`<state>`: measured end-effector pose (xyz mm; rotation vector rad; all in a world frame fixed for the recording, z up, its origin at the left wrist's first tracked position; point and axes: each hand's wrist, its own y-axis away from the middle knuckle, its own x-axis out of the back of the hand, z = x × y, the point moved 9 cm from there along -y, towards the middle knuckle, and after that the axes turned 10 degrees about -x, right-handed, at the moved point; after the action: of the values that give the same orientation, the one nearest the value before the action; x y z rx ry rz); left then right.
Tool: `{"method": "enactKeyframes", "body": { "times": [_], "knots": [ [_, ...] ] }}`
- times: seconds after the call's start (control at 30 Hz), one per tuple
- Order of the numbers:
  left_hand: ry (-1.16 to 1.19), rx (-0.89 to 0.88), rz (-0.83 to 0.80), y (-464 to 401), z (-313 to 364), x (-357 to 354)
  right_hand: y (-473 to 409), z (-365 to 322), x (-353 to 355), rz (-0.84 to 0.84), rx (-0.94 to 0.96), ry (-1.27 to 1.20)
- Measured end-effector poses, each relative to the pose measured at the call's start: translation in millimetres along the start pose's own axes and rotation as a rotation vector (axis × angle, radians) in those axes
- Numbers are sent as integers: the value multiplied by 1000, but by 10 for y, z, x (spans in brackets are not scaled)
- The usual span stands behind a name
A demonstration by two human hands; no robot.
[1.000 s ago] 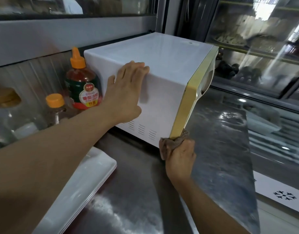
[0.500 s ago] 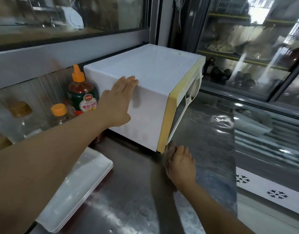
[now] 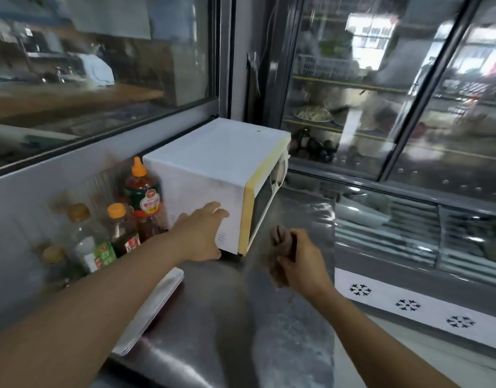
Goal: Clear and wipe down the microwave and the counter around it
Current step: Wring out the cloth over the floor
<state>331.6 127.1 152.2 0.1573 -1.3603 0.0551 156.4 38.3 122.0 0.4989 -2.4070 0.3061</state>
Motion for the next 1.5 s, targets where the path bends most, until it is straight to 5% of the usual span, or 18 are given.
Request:
{"method": "enactKeyframes", "body": {
  "times": [0.23, 0.47, 0.87, 1.23, 1.5],
  "knots": [
    [201, -128, 51, 206, 774, 66, 476, 78, 849, 37, -121, -93],
    [730, -251, 128, 133, 1843, 154, 920, 262, 1449, -78, -183, -308],
    [731, -217, 3, 1, 3322, -266, 1522, 1093, 2421, -158, -176, -518],
    [776, -103, 165, -126, 4568, -495, 1790, 2243, 3302, -222, -404, -698],
    [928, 1, 160, -401, 4809, -548, 1580, 2611, 3545, -171, -319, -407]
  ]
}}
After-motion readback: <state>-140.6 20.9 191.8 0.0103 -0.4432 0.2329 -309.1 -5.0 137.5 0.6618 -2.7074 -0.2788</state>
